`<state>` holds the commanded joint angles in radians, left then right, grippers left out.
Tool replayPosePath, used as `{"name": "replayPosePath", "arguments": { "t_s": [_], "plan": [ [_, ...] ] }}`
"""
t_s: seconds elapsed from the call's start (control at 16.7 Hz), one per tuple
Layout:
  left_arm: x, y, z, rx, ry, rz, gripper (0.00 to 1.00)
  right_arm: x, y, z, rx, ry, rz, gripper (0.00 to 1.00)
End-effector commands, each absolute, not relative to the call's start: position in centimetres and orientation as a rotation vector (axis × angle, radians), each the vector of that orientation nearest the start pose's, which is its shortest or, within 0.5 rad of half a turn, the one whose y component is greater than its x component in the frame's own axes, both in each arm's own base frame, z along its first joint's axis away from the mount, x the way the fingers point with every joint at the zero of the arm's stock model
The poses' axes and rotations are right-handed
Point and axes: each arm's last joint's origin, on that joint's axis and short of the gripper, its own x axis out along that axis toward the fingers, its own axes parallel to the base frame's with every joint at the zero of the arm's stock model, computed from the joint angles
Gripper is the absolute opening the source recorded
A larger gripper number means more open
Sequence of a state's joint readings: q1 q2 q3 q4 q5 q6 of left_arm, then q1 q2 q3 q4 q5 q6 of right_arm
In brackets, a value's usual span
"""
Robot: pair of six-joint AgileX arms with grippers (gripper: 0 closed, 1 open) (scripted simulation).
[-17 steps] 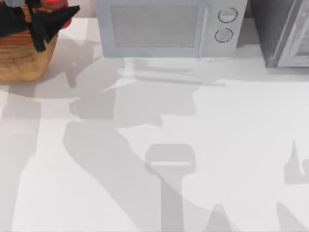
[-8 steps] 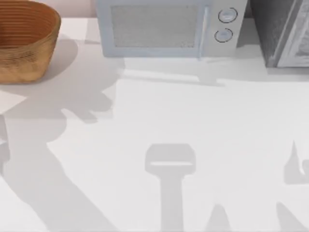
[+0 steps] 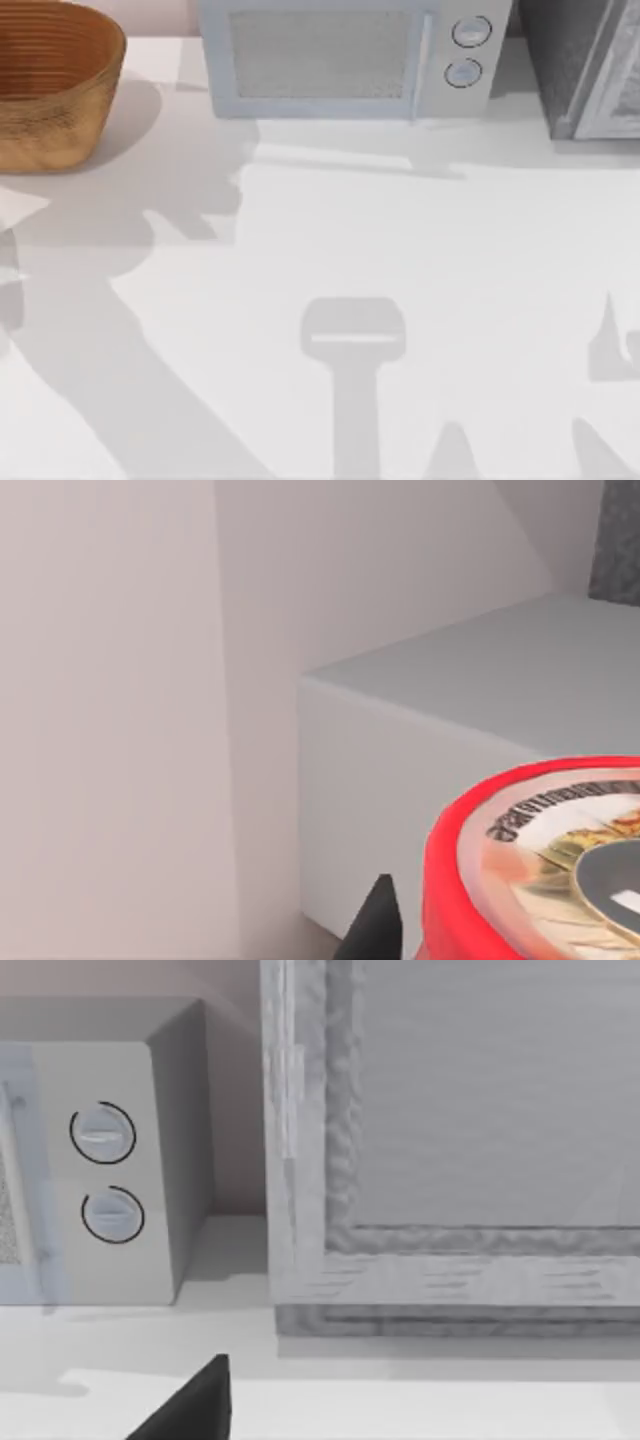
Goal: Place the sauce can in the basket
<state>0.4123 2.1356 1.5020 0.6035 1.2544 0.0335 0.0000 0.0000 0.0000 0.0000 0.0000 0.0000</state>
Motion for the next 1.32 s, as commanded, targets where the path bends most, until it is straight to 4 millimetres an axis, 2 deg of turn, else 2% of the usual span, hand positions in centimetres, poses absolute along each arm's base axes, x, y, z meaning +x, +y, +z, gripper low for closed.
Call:
{"name": "replayPosePath", "arguments": {
  "t_s": [0.24,0.48,1.26,1.32],
  "plan": [
    [47.1,14.4,21.1,-0.003,-0.002,-0.813,0.0,10.6,-0.1,16.0,0.0,0.0,0.0,1.0],
    [47.2,14.3,21.0,-0.003,-0.002,-0.813,0.0,10.6,-0.1,16.0,0.0,0.0,0.0,1.0],
    [47.2,14.3,21.0,-0.003,-0.002,-0.813,0.98,10.6,-0.1,16.0,0.0,0.0,0.0,1.0],
    [47.2,14.3,21.0,-0.003,-0.002,-0.813,1.0,10.6,-0.1,16.0,0.0,0.0,0.0,1.0]
  ]
}}
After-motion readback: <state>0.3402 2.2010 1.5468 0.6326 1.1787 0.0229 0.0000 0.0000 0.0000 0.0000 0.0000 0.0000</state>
